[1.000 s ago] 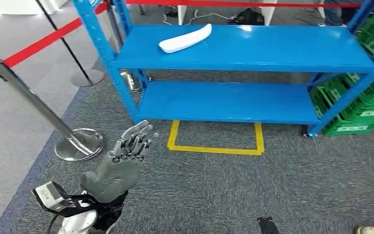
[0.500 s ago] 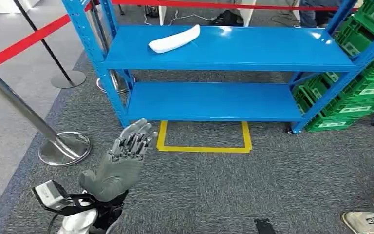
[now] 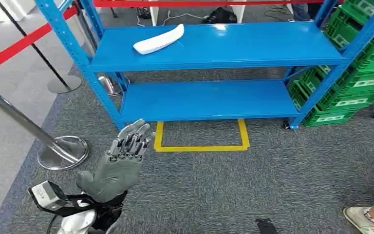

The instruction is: Take the parts from the cabinet and place them on the table.

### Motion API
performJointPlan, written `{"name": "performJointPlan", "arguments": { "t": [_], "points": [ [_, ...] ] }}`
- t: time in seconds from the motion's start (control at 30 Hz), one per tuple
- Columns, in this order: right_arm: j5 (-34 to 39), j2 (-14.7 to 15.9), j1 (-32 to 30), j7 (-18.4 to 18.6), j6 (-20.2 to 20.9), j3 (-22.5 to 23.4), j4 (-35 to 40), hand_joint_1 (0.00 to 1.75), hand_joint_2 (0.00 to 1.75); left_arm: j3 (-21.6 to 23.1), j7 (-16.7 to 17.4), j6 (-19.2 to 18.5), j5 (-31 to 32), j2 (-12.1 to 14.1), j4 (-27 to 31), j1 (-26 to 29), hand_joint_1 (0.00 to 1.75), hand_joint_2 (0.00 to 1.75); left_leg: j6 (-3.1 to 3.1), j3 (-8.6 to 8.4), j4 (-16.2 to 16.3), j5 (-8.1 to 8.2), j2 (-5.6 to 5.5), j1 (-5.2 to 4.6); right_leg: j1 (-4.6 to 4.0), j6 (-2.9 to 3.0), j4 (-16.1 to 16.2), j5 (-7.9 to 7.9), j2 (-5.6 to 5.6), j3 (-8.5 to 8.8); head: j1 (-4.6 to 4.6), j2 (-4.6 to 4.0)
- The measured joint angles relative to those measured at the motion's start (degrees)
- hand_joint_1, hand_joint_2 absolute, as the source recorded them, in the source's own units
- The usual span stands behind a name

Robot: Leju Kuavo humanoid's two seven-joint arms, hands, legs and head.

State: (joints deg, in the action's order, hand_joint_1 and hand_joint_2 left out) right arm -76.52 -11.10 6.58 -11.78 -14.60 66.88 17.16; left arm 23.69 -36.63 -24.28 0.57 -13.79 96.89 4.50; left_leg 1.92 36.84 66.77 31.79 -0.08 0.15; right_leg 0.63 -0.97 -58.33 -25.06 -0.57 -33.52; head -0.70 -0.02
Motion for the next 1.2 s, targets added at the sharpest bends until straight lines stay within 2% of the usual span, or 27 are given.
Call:
{"name": "performJointPlan", "arguments": {
  "t": [0.03, 0.07, 0.1, 0.13, 0.2, 0.23, 0.27, 0.33, 0.4, 0.43, 0.47, 0.53, 0.57, 0.6, 0.63, 0.67, 0.7, 0.73, 0.77, 0.87, 0.93, 0.97, 1.03, 1.07, 1.1, 1.13, 1.2],
  "points": [
    [0.1, 0.0, -0.1, 0.2, 0.0, 0.0, 0.0, 0.00, 0.00, 0.0, -0.1, 0.0, -0.3, 0.0, 0.0, 0.0, 0.00, 0.00, 0.11, 2.31, 4.7, 1.85, 0.00, 0.00, 0.00, 0.03, 0.0, -0.01, 0.01, -0.04, 0.00, 0.00],
    [0.2, 0.0, -0.2, 0.3, -0.1, 0.0, 0.0, 0.00, 0.00, -0.2, -0.1, 0.0, -0.7, 0.0, 0.0, 0.1, 0.00, 0.00, 0.15, 3.95, 7.9, 2.64, 0.00, 0.00, 0.00, 0.03, 0.0, -0.01, 0.02, -0.05, 0.00, 0.00],
    [0.2, 0.0, -0.2, 0.3, -0.2, 0.0, 0.0, 0.00, 0.00, -0.3, -0.1, 0.1, -1.2, 0.0, 0.0, 0.1, 0.00, 0.00, 0.13, 4.31, 8.4, 2.00, 0.00, 0.01, 0.00, 0.02, 0.0, -0.01, 0.00, -0.03, -0.02, 0.00],
    [0.0, 0.0, -0.3, 0.3, -0.3, 0.0, 0.0, 0.00, 0.00, -0.5, -0.1, 0.3, -1.2, 0.0, 0.0, 0.1, 0.00, 0.00, 0.05, 3.34, 6.1, -0.23, 0.00, 0.01, 0.02, 0.01, 0.0, -0.01, -0.08, 0.01, 0.02, 0.00],
    [-0.3, 0.0, -0.3, 0.2, -0.6, 0.0, 0.0, 0.00, 0.00, -0.6, -0.1, 0.8, -1.2, 0.0, 0.1, 0.2, 0.00, 0.00, -0.14, -1.21, -3.2, -5.38, 0.00, 0.06, 0.11, -0.11, 0.0, -0.07, -0.26, 0.21, 0.02, 0.00],
    [-0.3, 0.0, -0.3, 0.0, -0.6, 0.0, 0.0, 0.00, 0.00, -0.7, -0.1, 0.9, -1.1, 0.0, 0.3, 0.2, 0.00, 0.00, -0.15, -3.35, -7.3, -6.81, 0.00, 0.16, 0.06, -0.40, 0.0, -0.10, -0.36, 0.27, 0.02, 0.00],
    [-0.5, 0.0, -0.2, -0.2, -0.7, 0.0, 0.0, 0.00, 0.00, -0.8, -0.1, 1.0, -0.8, 0.0, 0.3, 0.2, 0.00, 0.00, -0.22, -4.42, -9.6, -6.17, -0.10, 0.18, -0.46, -0.81, -0.6, -0.32, -0.51, -0.07, 0.24, 0.00],
    [-0.7, 0.0, -0.3, -0.4, -1.0, 0.0, 0.0, 0.00, 0.00, -1.1, 0.1, 1.2, 0.2, 0.0, 0.4, 0.3, 0.00, 0.00, -1.20, -3.84, -9.3, -6.08, -0.25, 0.00, -0.38, -1.39, -0.1, 0.01, -0.49, -0.23, 0.02, 0.00],
    [-0.9, 0.0, -0.3, -0.7, -1.2, -0.1, 0.0, 0.00, 0.00, -1.2, 0.1, 1.3, 0.7, -0.1, 0.5, 0.3, 0.00, 0.00, -2.20, -4.29, -9.9, -4.87, -0.45, 0.15, -0.27, -2.19, 0.3, -1.28, -0.43, 0.12, 0.04, 0.00],
    [-0.9, 0.0, -0.3, -0.8, -1.2, -0.2, 0.0, 0.00, 0.00, -1.2, 0.1, 1.3, 0.8, -0.2, 0.6, 0.4, 0.00, 0.00, -2.61, -4.58, -10.1, -4.92, -0.47, 0.24, -0.18, -2.42, -0.8, -1.41, -0.17, -0.38, -0.26, 0.02],
    [-1.0, 0.0, -0.1, -0.8, -1.4, -0.3, 0.0, 0.00, 0.00, -1.2, 0.0, 1.3, 0.8, -0.2, 0.7, 0.4, 0.00, 0.00, -2.96, -4.96, -10.1, -4.72, -0.30, 0.27, -0.16, -2.63, -3.6, -2.91, 0.03, -1.87, -0.68, 0.00],
    [-1.0, 0.0, -0.2, -0.8, -1.4, -0.3, 0.0, 0.00, 0.00, -1.3, -0.1, 1.3, 0.8, -0.2, 0.7, 0.4, 0.00, 0.00, -3.26, -5.75, -10.1, -4.29, -0.02, 0.12, -0.12, -2.95, -13.7, -7.00, 0.09, -7.33, -0.70, 0.00],
    [-1.0, 0.0, -0.4, -0.8, -1.4, -0.3, 0.0, 0.00, 0.00, -1.3, -0.1, 1.3, 0.8, -0.2, 0.7, 0.4, 0.00, 0.00, -3.26, -6.24, -10.1, -4.01, -0.02, 0.08, -0.12, -3.06, -17.7, -7.86, 0.10, -9.78, -0.87, 0.00],
    [-1.0, 0.0, -0.6, -0.8, -1.4, -0.3, 0.0, 0.00, 0.00, -1.4, -0.1, 1.3, 0.8, -0.2, 0.7, 0.4, 0.00, 0.00, -3.26, -6.91, -10.1, -3.58, -0.03, 0.05, -0.12, -3.08, -18.8, -7.12, 0.11, -11.03, -0.85, 0.00],
    [-1.0, 0.0, -0.7, -0.8, -1.4, -0.4, 0.0, 0.00, 0.00, -1.4, -0.1, 1.3, 0.8, -0.2, 0.7, 0.4, 0.00, 0.00, -3.24, -7.69, -10.1, -3.08, -0.05, 0.05, -0.12, -3.00, -17.3, -4.96, 0.11, -10.72, -0.87, 0.00],
    [-1.0, 0.0, -0.7, -0.8, -1.4, -0.4, 0.0, 0.00, 0.00, -1.4, -0.1, 1.3, 0.9, -0.2, 0.7, 0.4, 0.00, 0.00, -3.16, -8.58, -10.1, -2.46, -0.07, 0.06, -0.12, -2.84, -13.3, -1.94, 0.12, -9.33, -0.90, 0.00],
    [-1.0, 0.0, -0.7, -0.8, -1.4, -0.4, 0.0, 0.00, 0.00, -1.4, -0.1, 1.3, 0.8, -0.2, 0.7, 0.4, 0.00, 0.00, -3.00, -9.78, -10.1, -1.62, -0.08, 0.07, -0.12, -2.67, -6.8, 1.99, 0.18, -6.76, -0.87, 0.00],
    [-1.0, 0.0, -0.7, -0.8, -1.4, -0.4, 0.0, 0.00, 0.00, -1.4, -0.1, 1.3, 0.8, -0.2, 0.7, 0.4, 0.00, 0.00, -2.78, -10.57, -10.1, -0.76, -0.06, 0.08, -0.12, -2.42, -1.6, 4.56, 0.46, -4.86, -0.92, 0.00],
    [-1.0, 0.0, -0.6, -0.8, -1.4, -0.4, 0.0, 0.00, 0.00, -1.4, -0.1, 1.3, 0.8, -0.2, 0.7, 0.4, 0.00, 0.00, -2.29, -10.93, -10.0, 0.00, -0.09, -0.33, -0.51, -2.34, -1.4, 2.46, 0.61, -3.65, -0.87, 0.00],
    [-1.0, 0.0, -0.6, -0.8, -1.4, -0.4, 0.0, 0.00, 0.00, -1.4, -0.1, 1.3, 0.9, -0.1, 0.8, 0.4, 0.00, 0.00, -1.26, -12.04, -11.0, 0.92, -0.33, 0.01, -0.84, -1.03, -1.8, 1.03, 0.50, -3.53, -0.70, 0.00],
    [-1.0, 0.1, -0.6, -0.9, -1.5, -0.4, 0.1, 0.00, 0.00, -1.3, -0.1, 1.2, 0.9, -0.2, 1.2, 0.4, 0.00, 0.00, -0.57, -13.66, -11.2, 1.69, -0.19, 0.00, -0.20, -0.29, -0.7, 0.01, -0.03, -1.44, -0.79, 0.02],
    [-1.1, 0.1, -0.6, -0.9, -1.6, -0.4, 0.1, 0.00, 0.00, -1.2, -0.3, 1.2, 0.9, -0.1, 1.3, 0.3, 0.00, 0.00, -0.32, -12.30, -8.2, 2.24, -0.19, -0.17, -0.06, 0.19, -0.2, -0.65, 0.09, -0.26, -0.16, -0.02],
    [-1.1, 0.1, -0.5, -0.9, -1.6, -0.4, 0.0, 0.00, 0.00, -1.3, -0.3, 1.2, 0.9, 0.0, 1.3, 0.4, 0.00, 0.00, 0.22, -5.09, 1.9, 4.89, -0.17, -0.01, 0.13, 0.30, 0.6, -1.81, 0.01, 1.58, -0.02, 0.00],
    [-1.1, 0.1, -0.6, -0.9, -1.6, -0.4, 0.0, 0.00, 0.00, -1.4, -0.3, 1.2, 0.8, 0.0, 1.3, 0.4, 0.00, 0.00, 0.38, -1.03, 6.3, 5.39, -0.17, 0.05, 0.20, 0.26, 1.0, -2.54, -0.06, 2.62, -0.13, 0.00],
    [-1.1, 0.1, -0.9, -0.9, -1.6, -0.4, 0.0, 0.00, 0.00, -1.4, -0.4, 1.1, 0.7, 0.0, 1.3, 0.4, 0.00, 0.00, 0.43, 2.17, 8.2, 4.08, -0.17, 0.05, 0.31, 0.13, 1.3, -3.21, -0.09, 3.96, 0.00, 0.00],
    [-1.2, 0.1, -1.1, -0.8, -1.7, -0.4, 0.0, 0.00, 0.00, -1.4, -0.4, 1.0, 0.7, 0.0, 1.3, 0.4, 0.00, 0.00, 0.36, 3.57, 7.2, 0.92, -0.17, 0.05, 0.41, 0.00, 1.6, -3.94, -0.23, 5.34, -0.09, 0.00],
    [-1.3, 0.0, -1.2, -0.7, -1.7, -0.4, 0.0, 0.00, 0.00, -1.4, -0.5, 0.9, 0.6, 0.0, 1.3, 0.4, 0.00, 0.00, -0.02, 3.44, -1.0, -8.99, -0.16, 0.03, 0.70, -0.64, 2.2, -5.77, -0.81, 8.43, 0.02, 0.00]
  ]
}}
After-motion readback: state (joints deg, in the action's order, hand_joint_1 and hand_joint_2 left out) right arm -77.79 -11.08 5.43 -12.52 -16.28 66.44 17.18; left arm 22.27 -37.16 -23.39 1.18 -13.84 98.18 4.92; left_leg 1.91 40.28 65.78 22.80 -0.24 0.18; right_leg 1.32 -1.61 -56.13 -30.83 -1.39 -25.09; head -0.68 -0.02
